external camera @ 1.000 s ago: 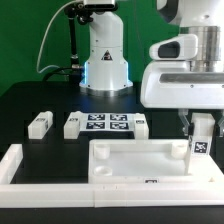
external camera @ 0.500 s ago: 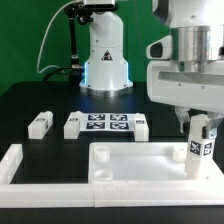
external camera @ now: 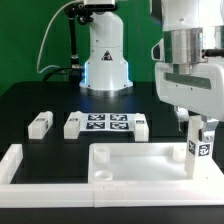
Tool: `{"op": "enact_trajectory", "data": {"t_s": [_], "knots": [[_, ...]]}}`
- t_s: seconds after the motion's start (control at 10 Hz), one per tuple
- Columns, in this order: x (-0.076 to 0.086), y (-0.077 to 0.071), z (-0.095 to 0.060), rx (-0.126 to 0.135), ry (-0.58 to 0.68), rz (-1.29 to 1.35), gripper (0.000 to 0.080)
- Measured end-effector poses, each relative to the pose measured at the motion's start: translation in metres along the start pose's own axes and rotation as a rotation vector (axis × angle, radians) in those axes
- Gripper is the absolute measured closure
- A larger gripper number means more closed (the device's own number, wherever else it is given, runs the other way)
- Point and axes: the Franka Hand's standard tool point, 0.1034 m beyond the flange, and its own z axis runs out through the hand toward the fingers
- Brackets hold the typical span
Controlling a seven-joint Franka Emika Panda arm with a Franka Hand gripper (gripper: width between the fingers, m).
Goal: Assemble desk
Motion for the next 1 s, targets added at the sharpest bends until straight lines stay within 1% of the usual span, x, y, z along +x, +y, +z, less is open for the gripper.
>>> {"op": "enact_trajectory", "data": {"t_s": [0.1, 0.2, 0.4, 0.5, 0.6, 0.8, 0.9, 1.0], "knots": [[-0.010, -0.003, -0.001, -0.013, -0.010, -0.174, 0.0179], [-0.015, -0.004, -0.002, -0.013, -0.020, -0.361, 0.0159], [-0.029, -0.001, -0.001, -0.022, -0.048, -0.672, 0.0151], [-0.028, -0.001, 0.000, -0.021, -0.048, -0.724, 0.0151], [-0.027, -0.001, 0.000, -0.021, -0.049, -0.765, 0.0150], [-0.018, -0.002, -0.002, -0.036, -0.027, -1.065, 0.0150], [-0.008, -0.004, -0.005, -0.040, -0.026, -1.243, 0.0150], [0.007, -0.006, -0.005, -0.037, -0.021, -1.346, 0.0150]]}}
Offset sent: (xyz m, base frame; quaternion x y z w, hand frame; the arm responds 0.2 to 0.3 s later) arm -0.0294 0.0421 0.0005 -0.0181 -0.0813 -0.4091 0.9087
